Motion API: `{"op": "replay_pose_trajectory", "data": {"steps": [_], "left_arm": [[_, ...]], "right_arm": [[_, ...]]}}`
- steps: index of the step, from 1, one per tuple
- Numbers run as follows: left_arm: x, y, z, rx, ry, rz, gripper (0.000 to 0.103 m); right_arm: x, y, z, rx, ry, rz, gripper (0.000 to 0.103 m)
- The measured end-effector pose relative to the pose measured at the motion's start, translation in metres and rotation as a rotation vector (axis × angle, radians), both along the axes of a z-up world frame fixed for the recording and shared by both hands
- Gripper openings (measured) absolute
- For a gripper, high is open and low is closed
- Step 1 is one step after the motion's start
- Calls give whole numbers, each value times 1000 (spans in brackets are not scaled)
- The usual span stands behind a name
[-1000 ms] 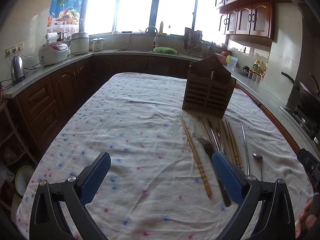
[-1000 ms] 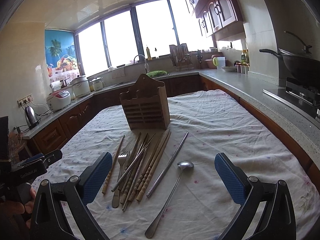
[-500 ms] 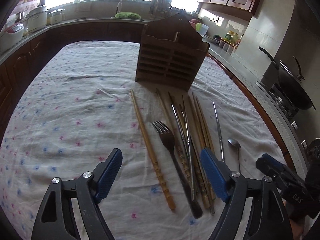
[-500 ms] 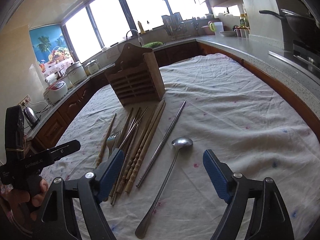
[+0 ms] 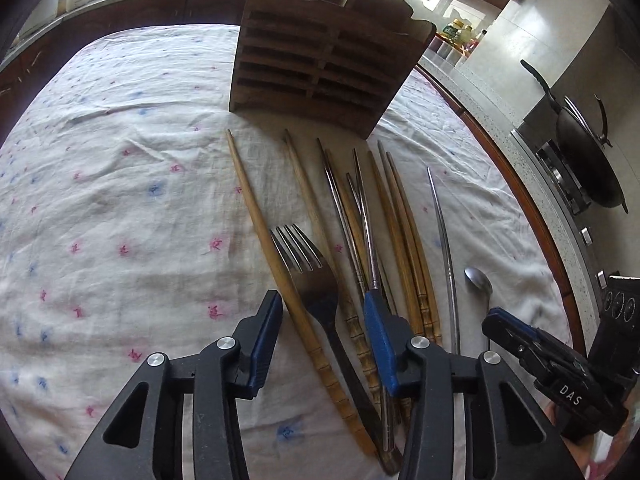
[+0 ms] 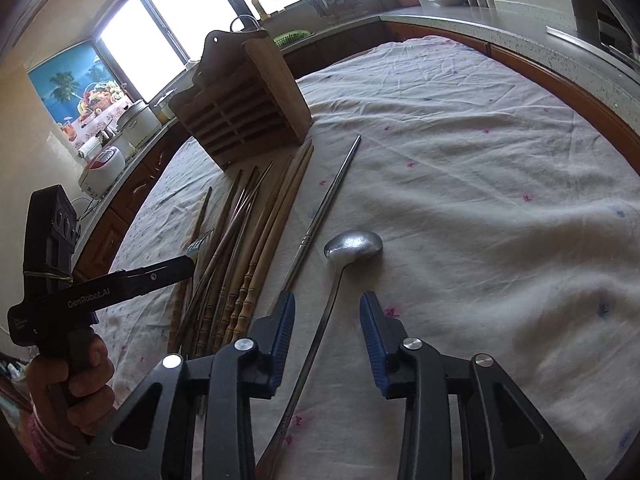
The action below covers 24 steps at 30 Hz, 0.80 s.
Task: Organize utensils
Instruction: 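Grasp the long silver spoon with the right tool while the left tool grasps the silver fork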
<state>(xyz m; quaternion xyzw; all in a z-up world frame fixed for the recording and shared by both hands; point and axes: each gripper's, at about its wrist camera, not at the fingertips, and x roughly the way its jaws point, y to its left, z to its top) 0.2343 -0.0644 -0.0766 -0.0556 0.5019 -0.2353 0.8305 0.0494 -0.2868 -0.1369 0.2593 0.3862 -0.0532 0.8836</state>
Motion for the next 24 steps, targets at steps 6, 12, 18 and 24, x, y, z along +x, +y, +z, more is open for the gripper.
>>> {"op": "replay_pose_trajectory", "data": {"steps": [6,12,18,24], "left_arm": [[12,-2,-3,4,1,-15,32],[10,-4,-2,5,-16,-38,30],[0,12,12,-26,2,-27,30],[2,-1,14,7,-6,-51,30]], "right_arm": [[8,-3,0,20,3,3,21],[12,-4,-3,8,14,0,7],[8,-4,-1,15,8,6,5],[4,-8,-3,35,-2,-5,5]]}}
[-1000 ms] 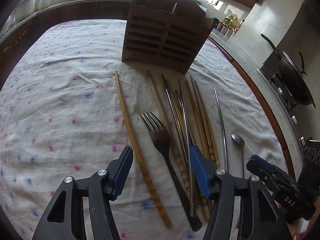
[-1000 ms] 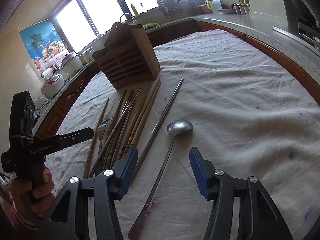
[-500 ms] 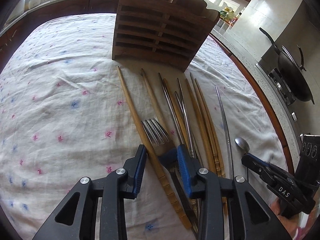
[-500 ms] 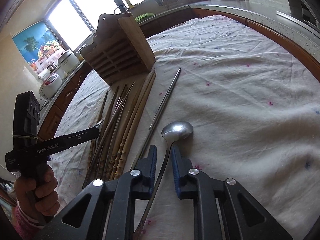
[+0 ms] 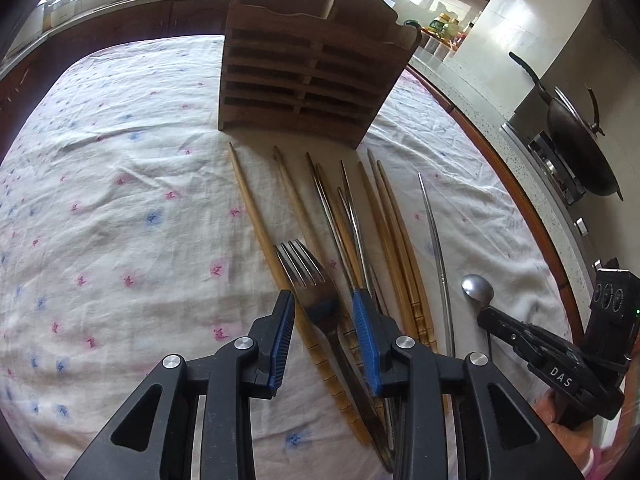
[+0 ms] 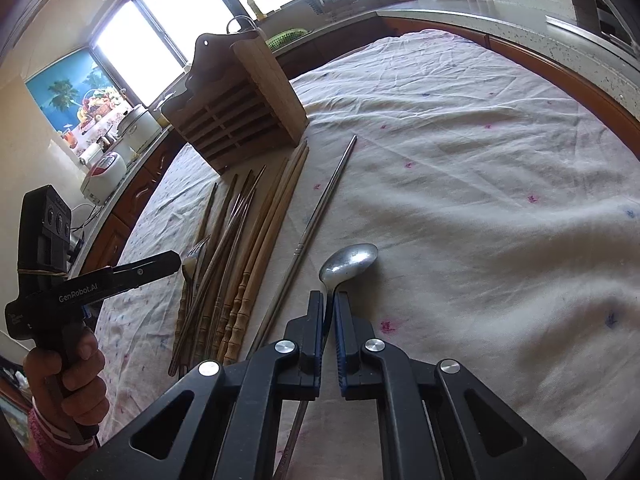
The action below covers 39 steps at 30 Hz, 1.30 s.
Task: Organize utensils
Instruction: 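Grasp the long silver spoon with the right tool while the left tool grasps the silver fork, then lift the fork and spoon into the wooden caddy and open both tools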
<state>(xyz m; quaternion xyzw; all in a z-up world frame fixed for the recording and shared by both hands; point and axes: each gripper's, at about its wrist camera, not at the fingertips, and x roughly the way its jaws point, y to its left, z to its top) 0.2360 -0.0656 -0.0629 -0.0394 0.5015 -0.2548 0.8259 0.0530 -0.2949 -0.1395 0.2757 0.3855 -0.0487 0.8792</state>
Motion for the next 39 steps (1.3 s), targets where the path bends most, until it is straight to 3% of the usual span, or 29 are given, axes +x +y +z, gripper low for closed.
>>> {"op": "replay_pose_trajectory", "data": {"steps": [3,10,16,19,32,39], "left_arm": [[1,-7,-3,33,-10,1,30],[14,-6,-4,-19,31,9,29],[21,-9,-11,-53,43,-22,5],[15,-7,-6,-66,15,-26,3],[-33,75,74,-289,-153,54,1],[-51,102,103,-319,-255,83,1]], "right_arm": [[-1,0,1,0,-2,0,5],[-2,-2,1,4,-11,-4,5],[-2,-2,3,0,-15,-3,3],[-3,-1,7,-10,-23,-2,3],[-3,5,68,-92,-149,16,2],[15,8,104,-148,-238,28,2]]}}
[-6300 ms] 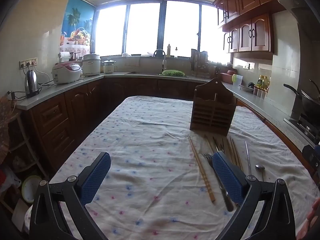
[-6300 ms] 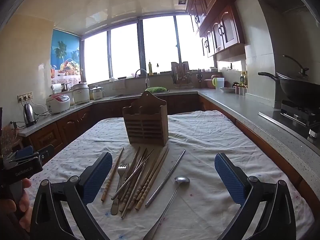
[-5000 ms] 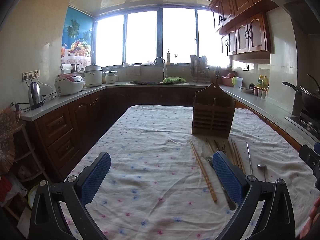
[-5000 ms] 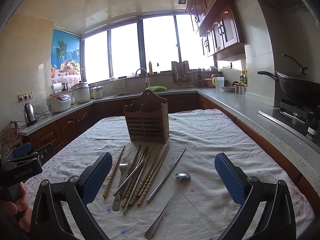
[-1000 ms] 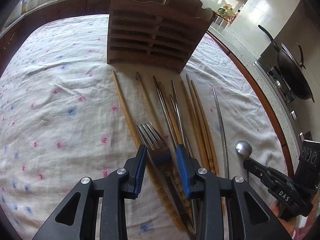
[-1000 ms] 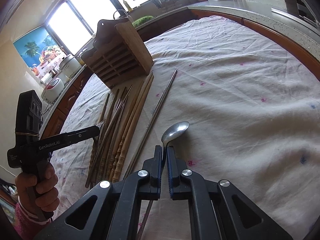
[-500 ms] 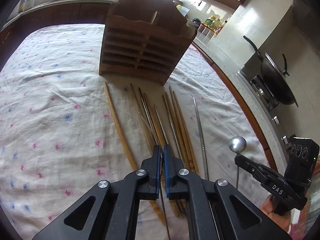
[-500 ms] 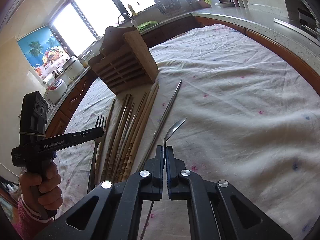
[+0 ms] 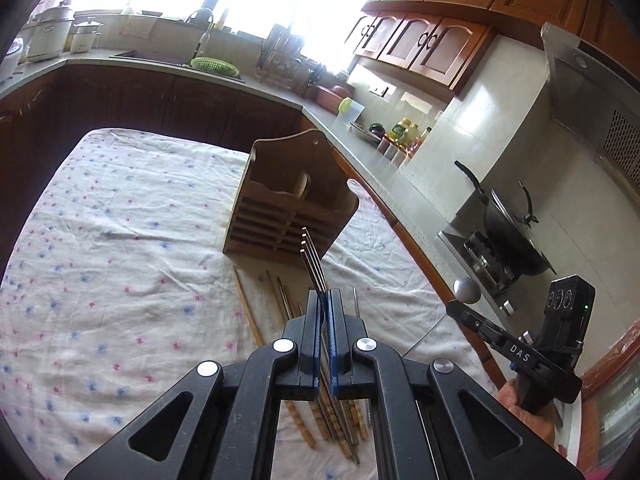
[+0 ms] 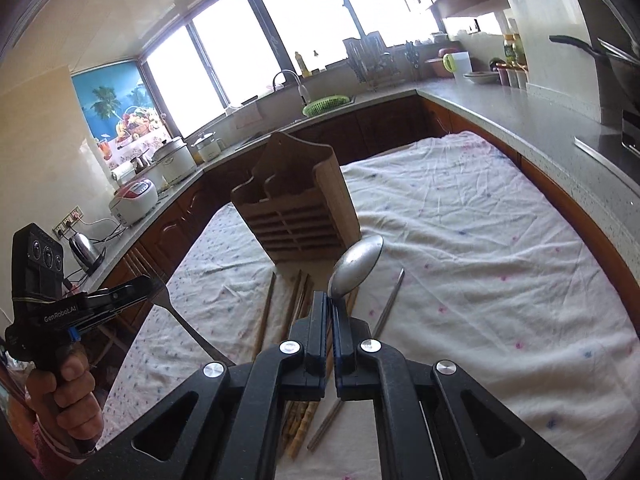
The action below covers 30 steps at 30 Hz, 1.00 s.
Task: Organize utensils
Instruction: 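Lift the fork and spoon into the wooden caddy and open both tools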
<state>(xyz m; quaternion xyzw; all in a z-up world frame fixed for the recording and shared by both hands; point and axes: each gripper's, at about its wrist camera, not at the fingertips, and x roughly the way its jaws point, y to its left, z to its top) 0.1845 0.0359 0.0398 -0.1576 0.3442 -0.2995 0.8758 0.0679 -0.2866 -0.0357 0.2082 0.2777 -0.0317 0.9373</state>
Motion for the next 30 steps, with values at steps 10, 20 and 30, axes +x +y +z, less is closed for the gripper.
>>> {"op": "replay_pose_trajectory", "data": {"steps": [10,20,30], "left_arm": [[33,-4,21,-37,-65,19,1],[115,-17,53,-85,-188,57,1],[205,-55,-10,-90,-132,79,1]], "right_arm": [[30,1,37,-71,-86,-8,2],[92,-12,93,-171,-225,-56,2],[173,-22,63,-232,-173,-73,2]]}}
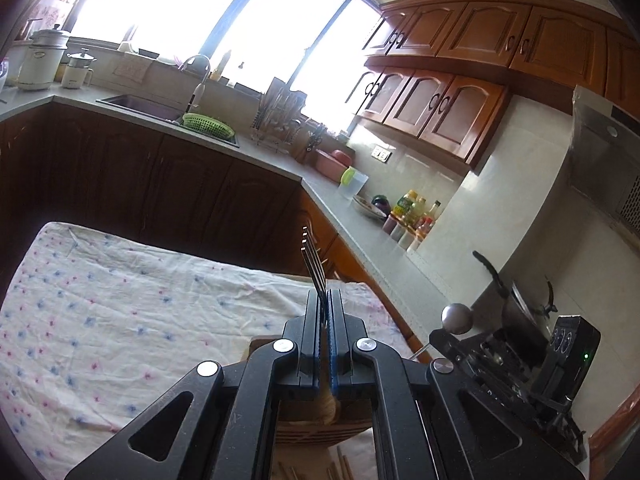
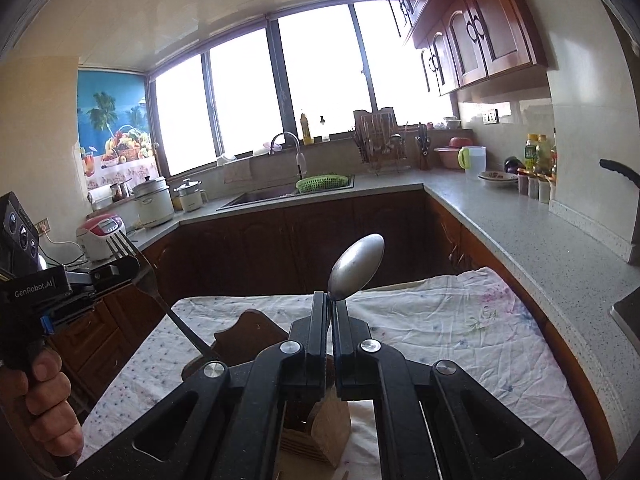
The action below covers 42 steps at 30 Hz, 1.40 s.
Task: Organize utensils
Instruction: 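Lift the fork and spoon into the wooden caddy and open both tools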
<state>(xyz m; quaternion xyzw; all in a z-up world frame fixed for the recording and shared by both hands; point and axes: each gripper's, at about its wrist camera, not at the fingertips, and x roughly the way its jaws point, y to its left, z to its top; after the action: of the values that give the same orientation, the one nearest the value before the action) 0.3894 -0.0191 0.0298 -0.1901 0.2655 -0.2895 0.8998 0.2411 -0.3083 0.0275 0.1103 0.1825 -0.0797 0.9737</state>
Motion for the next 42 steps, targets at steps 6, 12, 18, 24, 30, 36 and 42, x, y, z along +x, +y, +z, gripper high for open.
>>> {"op": "replay_pose_trajectory", "data": {"steps": [6,12,18,24,30,36,42], "left_arm": [[28,-13,-45,36,80,17,1],[35,-16,-52,34,80,14,2],[37,-19,-48,36,84,7,3],[27,-10,-51,31,92,6,3],[7,9,-48,-10,99,17,22],[-45,35,-46,-19,23,88,75],[-128,55,-44,40,-181,196,102]], "right_arm": [[15,3,-37,-1,68,20,2],[22,0,-55,27,124,50,3],[23,-1,-56,37,129,46,3],[23,0,-56,42,134,42,8],[6,-9,-47,102,98,28,58],[-35,-18,-38,171,33,0,86],[-86,-12,-38,176,6,-9,93]]}}
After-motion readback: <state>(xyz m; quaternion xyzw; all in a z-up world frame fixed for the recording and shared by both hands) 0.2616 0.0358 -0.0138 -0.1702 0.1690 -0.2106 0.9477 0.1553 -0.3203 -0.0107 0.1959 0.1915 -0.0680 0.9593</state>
